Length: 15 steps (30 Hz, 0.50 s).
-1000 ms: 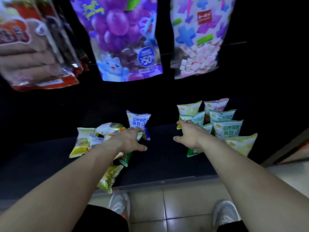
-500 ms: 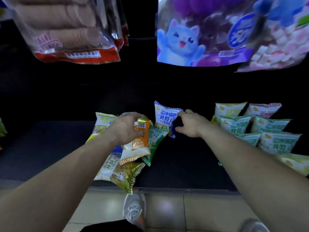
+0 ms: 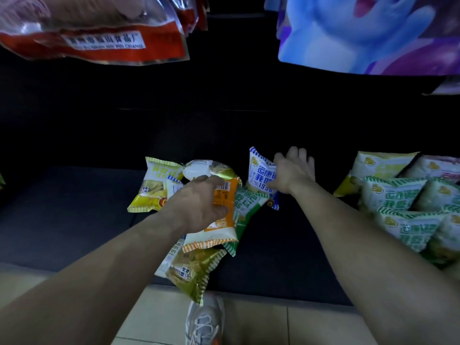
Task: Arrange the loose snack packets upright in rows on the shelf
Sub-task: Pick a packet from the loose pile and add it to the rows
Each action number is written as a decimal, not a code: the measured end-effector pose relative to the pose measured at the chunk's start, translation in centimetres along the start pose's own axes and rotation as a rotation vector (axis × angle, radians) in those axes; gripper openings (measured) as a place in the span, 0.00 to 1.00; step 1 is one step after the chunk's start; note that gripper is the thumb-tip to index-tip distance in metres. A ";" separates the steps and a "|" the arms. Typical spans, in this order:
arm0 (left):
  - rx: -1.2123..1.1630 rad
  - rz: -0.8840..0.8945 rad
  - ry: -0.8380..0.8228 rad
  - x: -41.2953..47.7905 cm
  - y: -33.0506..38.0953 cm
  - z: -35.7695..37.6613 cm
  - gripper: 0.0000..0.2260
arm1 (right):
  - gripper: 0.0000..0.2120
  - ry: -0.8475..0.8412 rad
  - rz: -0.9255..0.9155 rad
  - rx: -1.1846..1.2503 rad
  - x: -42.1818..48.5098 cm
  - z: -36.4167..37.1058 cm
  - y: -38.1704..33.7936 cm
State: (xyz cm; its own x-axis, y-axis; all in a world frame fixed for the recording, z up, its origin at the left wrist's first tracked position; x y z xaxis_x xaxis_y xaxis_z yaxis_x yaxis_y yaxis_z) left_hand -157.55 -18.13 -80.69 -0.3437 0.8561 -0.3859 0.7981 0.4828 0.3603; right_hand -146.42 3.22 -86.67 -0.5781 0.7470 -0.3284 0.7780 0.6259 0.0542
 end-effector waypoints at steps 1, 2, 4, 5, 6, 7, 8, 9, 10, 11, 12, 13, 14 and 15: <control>0.004 0.002 -0.002 -0.1 0.1 0.0 0.30 | 0.37 -0.036 -0.011 0.072 -0.3 0.3 0.3; 0.007 0.003 -0.008 -0.2 0.2 0.0 0.30 | 0.36 -0.075 -0.020 0.148 -0.7 0.5 0.5; 0.012 0.006 -0.012 -0.4 0.3 -0.1 0.30 | 0.34 -0.085 -0.022 0.205 -1.4 0.3 1.1; 0.018 0.008 -0.007 -0.4 0.4 -0.2 0.30 | 0.34 -0.058 -0.015 0.196 -1.8 -0.2 1.4; 0.024 0.010 0.001 -0.4 0.5 -0.5 0.30 | 0.33 -0.033 -0.010 0.185 -2.3 -0.9 1.8; 0.027 0.012 0.009 -0.4 0.7 -0.8 0.30 | 0.33 -0.016 -0.008 0.172 -2.9 -1.5 2.2; 0.024 0.018 0.016 -0.5 0.9 -1.0 0.31 | 0.32 -0.004 -0.011 0.158 -3.4 -2.2 2.7; 0.020 0.031 0.024 -0.6 1.3 -1.2 0.31 | 0.32 0.008 -0.018 0.146 -4.1 -2.9 3.3; 0.016 0.048 0.030 -0.9 1.8 -1.5 0.31 | 0.32 0.021 -0.029 0.139 -4.9 -3.7 4.0; 0.015 0.067 0.037 -1.1 2.4 -1.7 0.31 | 0.33 0.033 -0.041 0.140 -5.9 -4.6 4.8; 0.013 0.083 0.041 -1.4 3.0 -2.0 0.31 | 0.34 0.041 -0.055 0.150 -6.9 -5.4 5.5; 0.012 0.094 0.041 -1.8 3.5 -2.2 0.30 | 0.35 0.041 -0.070 0.168 -8.2 -6.2 6.2; 0.010 0.099 0.033 -2.1 3.9 -2.4 0.31 | 0.36 0.034 -0.086 0.187 -9.6 -6.9 6.9; 0.011 0.104 0.023 -2.5 4.5 -2.5 0.31 | 0.37 0.026 -0.103 0.202 -11.1 -7.5 7.6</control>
State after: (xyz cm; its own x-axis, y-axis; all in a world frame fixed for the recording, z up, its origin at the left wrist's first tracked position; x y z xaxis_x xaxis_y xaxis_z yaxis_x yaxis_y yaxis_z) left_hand -154.41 -17.62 -75.97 -0.2697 0.9056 -0.3273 0.8356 0.3891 0.3878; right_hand -135.99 1.36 -75.57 -0.6611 0.6885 -0.2980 0.7465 0.6437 -0.1688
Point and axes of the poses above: each hand's wrist, its own x-axis towards the middle knuckle, its own z-axis out of the palm, y = z × x, the point moved 7 cm from there along x, towards the middle knuckle, and after that the axes turned 9 degrees about -y, right-handed, at the moved point
